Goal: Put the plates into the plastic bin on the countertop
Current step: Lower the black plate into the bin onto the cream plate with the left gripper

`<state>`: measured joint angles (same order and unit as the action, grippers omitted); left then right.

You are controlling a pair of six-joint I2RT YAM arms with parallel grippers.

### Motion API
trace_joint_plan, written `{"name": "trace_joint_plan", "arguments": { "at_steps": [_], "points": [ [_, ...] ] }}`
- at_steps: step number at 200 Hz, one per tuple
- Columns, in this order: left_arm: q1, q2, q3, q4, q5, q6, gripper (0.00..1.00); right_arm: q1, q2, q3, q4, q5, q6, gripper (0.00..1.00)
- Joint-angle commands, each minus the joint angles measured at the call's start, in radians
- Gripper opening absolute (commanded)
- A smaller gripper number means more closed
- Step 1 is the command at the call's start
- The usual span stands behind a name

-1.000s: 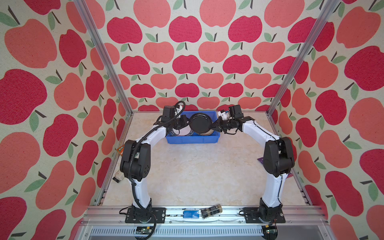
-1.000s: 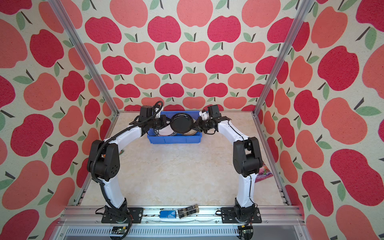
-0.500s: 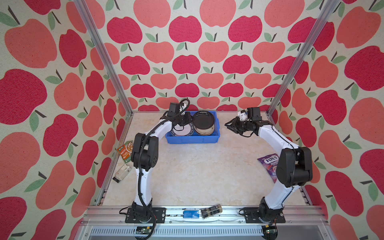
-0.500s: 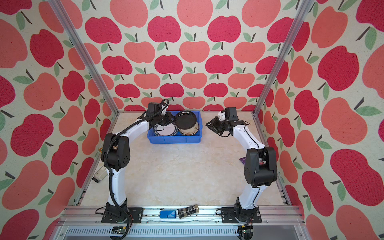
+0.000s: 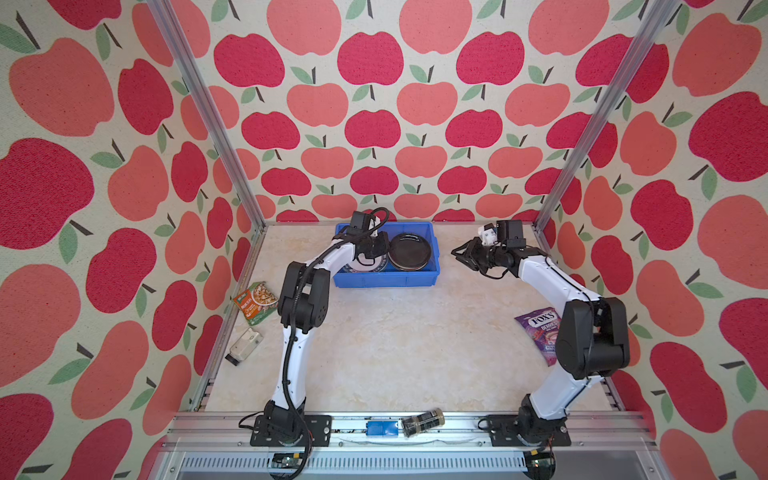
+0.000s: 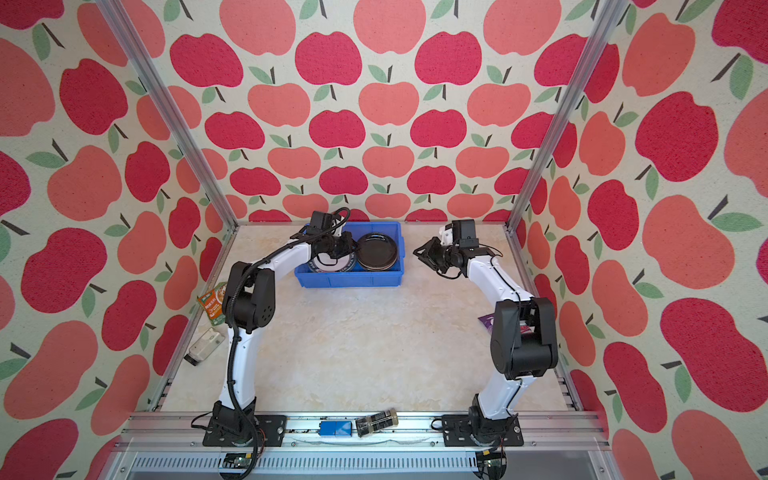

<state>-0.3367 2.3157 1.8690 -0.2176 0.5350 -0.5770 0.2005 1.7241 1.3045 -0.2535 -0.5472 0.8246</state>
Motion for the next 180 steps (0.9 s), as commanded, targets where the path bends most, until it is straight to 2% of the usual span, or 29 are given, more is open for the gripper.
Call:
{"name": "trace_joint_plan", "arguments": {
  "at_steps": [1,122,136,153,180],
  "points": [
    [0.0,0.034,0.055,-0.014,-0.016,0.019,0.0,-0.012,-0.011,-0.007,0.018,-0.025,0.013,0.32],
    [-0.001,0.147,0.196,-0.076,-0.05,0.033,0.0,-0.02,0.014,-0.025,0.065,-0.047,0.039,0.32],
    [-0.002,0.161,0.228,-0.1,-0.05,0.039,0.17,-0.021,0.018,-0.019,0.066,-0.056,0.039,0.32],
    [-0.007,0.17,0.257,-0.123,-0.058,0.051,0.31,-0.02,0.019,-0.014,0.067,-0.056,0.039,0.32],
    [-0.008,0.169,0.291,-0.152,-0.079,0.071,0.46,-0.021,0.014,-0.014,0.072,-0.059,0.039,0.32]
  ]
}}
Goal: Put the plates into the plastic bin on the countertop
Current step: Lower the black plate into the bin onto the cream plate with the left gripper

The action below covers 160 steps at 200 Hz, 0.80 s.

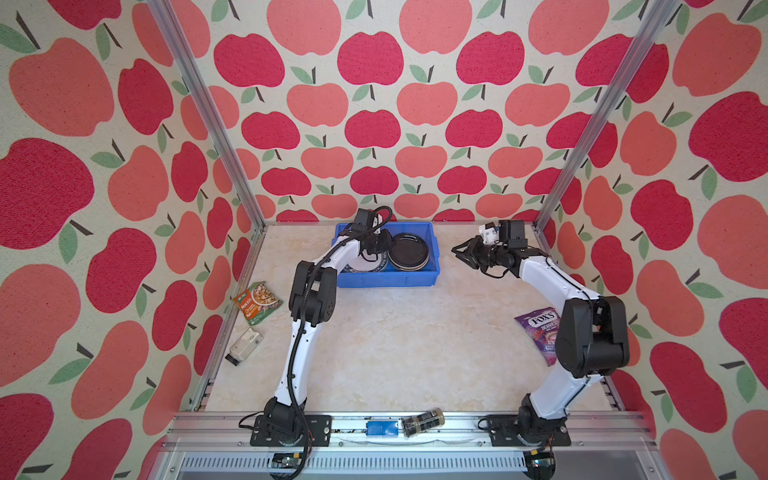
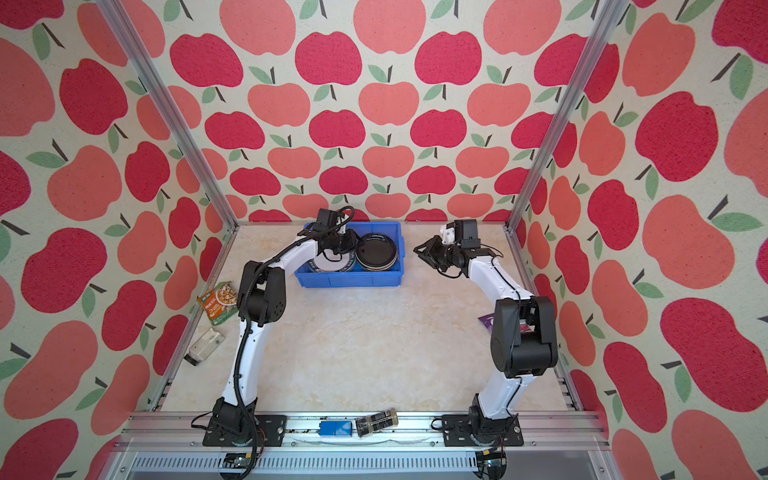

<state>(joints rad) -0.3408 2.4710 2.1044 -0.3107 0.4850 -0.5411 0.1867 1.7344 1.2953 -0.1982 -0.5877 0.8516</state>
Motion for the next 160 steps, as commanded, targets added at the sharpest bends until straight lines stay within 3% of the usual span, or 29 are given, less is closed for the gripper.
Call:
{"name": "trace_joint_plan", "arguments": {
  "at_steps": [1,26,62,121,160],
  "points": [
    [-0.005,0.013,0.057,-0.059,-0.03,0.036,0.46,-0.006,0.004,-0.006,0.017,-0.018,0.012,0.32],
    [-0.006,0.004,0.089,-0.089,-0.046,0.063,0.54,-0.007,-0.005,-0.013,0.021,-0.017,0.013,0.32],
    [-0.007,-0.021,0.085,-0.119,-0.075,0.085,0.76,-0.006,-0.025,-0.029,0.028,-0.018,0.012,0.32],
    [-0.022,-0.08,0.01,-0.096,-0.101,0.115,0.78,0.0,-0.038,-0.045,0.03,-0.012,0.001,0.31],
    [-0.028,-0.161,-0.04,-0.071,-0.159,0.146,0.92,0.011,-0.065,-0.017,-0.022,0.015,-0.059,0.31]
  ]
}}
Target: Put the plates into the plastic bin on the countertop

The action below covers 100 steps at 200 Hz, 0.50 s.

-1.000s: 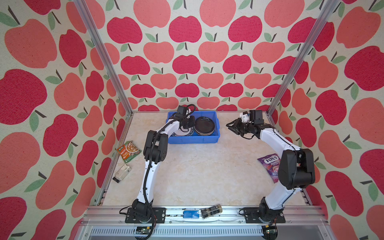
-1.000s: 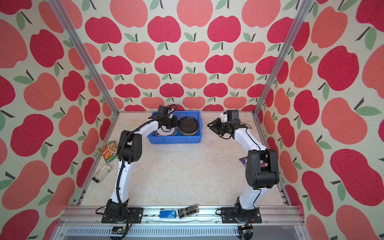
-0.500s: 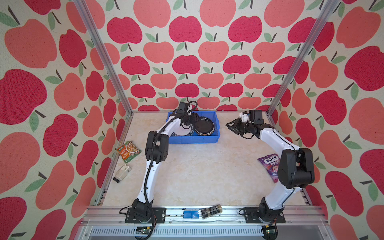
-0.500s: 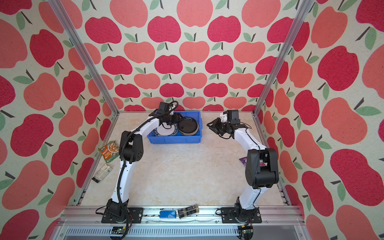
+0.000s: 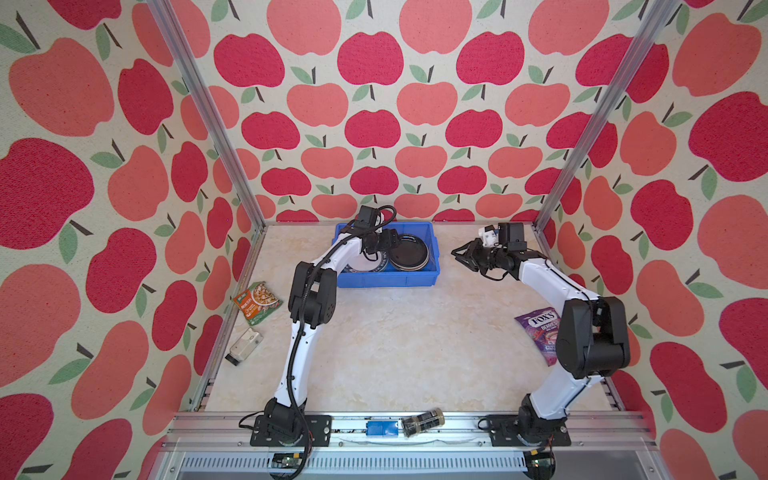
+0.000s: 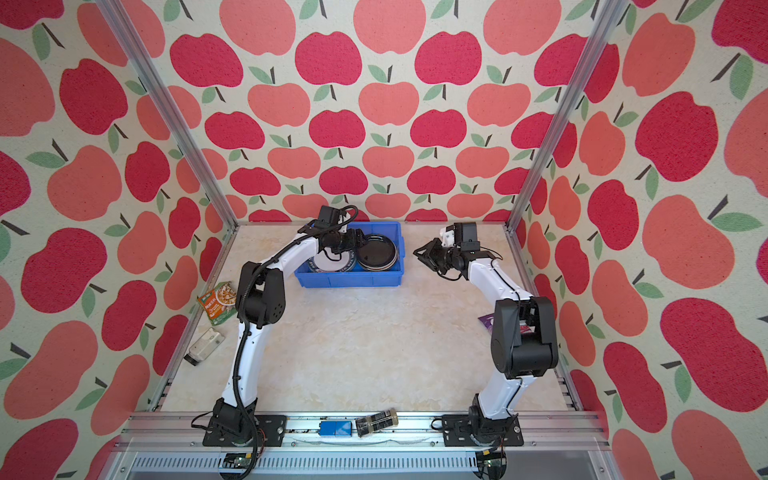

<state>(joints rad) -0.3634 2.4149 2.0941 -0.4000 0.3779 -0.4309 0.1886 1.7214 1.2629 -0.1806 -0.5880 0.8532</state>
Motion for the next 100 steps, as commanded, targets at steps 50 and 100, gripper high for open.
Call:
{"name": "trace_joint_plan", "arguments": {
  "at_steps": [50,100],
  "points": [
    [-0.005,-0.423,-0.313,0.109,-0.248,0.093,0.99,0.058,-0.193,0.059,-0.142,0.172,-0.327,0.32],
    [-0.043,-0.992,-1.106,0.654,-0.567,0.419,0.99,0.112,-0.335,-0.039,-0.138,0.354,-0.463,1.0]
  ]
}}
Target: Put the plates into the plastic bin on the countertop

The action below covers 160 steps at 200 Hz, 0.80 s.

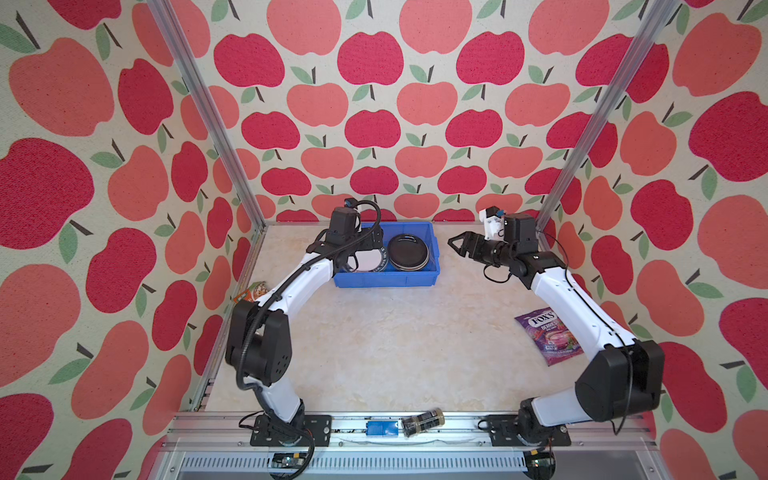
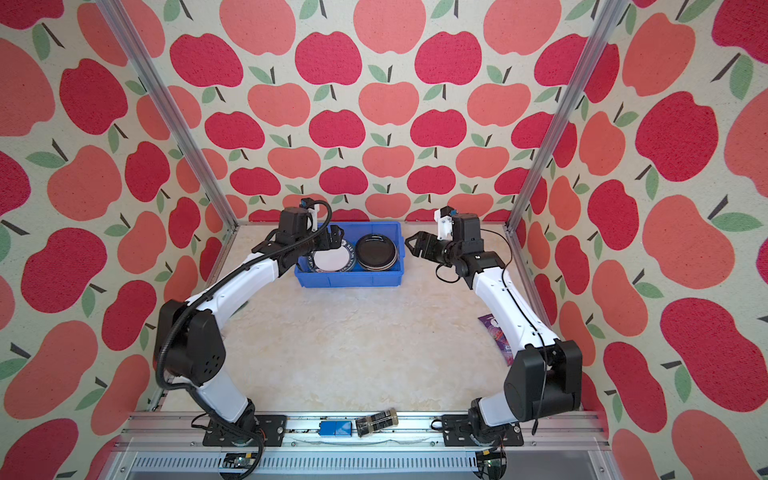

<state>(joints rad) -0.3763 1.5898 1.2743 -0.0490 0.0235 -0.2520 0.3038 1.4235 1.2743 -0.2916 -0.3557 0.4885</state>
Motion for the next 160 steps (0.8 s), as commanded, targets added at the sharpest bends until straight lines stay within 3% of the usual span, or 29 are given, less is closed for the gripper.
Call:
{"name": "trace_joint_plan", "arguments": {
  "at_steps": [1,20,35,58,89,120,128,140,160],
  "points": [
    [-0.033,-0.178,-0.304,0.32,-0.218,0.253,0.99,-0.003,-0.039,-0.053,-0.027,0.126,-0.099,1.0],
    [-0.042,-0.346,-0.605,0.599,-0.312,0.426,0.99,0.028,-0.085,-0.154,0.05,0.27,-0.167,1.0],
    [0.011,-0.41,-0.716,0.659,-0.406,0.4,0.99,0.074,-0.124,-0.252,0.162,0.394,-0.281,1.0],
    [0.142,-0.422,-0.826,0.622,-0.423,0.339,0.99,0.141,-0.152,-0.354,0.308,0.502,-0.463,1.0],
    [0.291,-0.213,-1.045,1.077,-0.314,0.34,0.99,0.142,-0.154,-0.384,0.371,0.561,-0.472,1.0],
    [0.379,0.102,-1.078,1.452,-0.172,0.317,0.99,0.135,-0.167,-0.426,0.427,0.612,-0.471,1.0],
    [0.378,0.066,-1.057,1.373,-0.19,0.306,0.99,0.122,-0.181,-0.457,0.456,0.618,-0.48,1.0],
    [0.4,-0.007,-1.041,1.221,-0.121,0.284,0.99,0.096,-0.207,-0.507,0.494,0.643,-0.497,1.0],
    [0.439,0.051,-1.027,1.285,-0.031,0.287,0.99,0.016,-0.261,-0.598,0.554,0.677,-0.53,1.0]
  ]
}}
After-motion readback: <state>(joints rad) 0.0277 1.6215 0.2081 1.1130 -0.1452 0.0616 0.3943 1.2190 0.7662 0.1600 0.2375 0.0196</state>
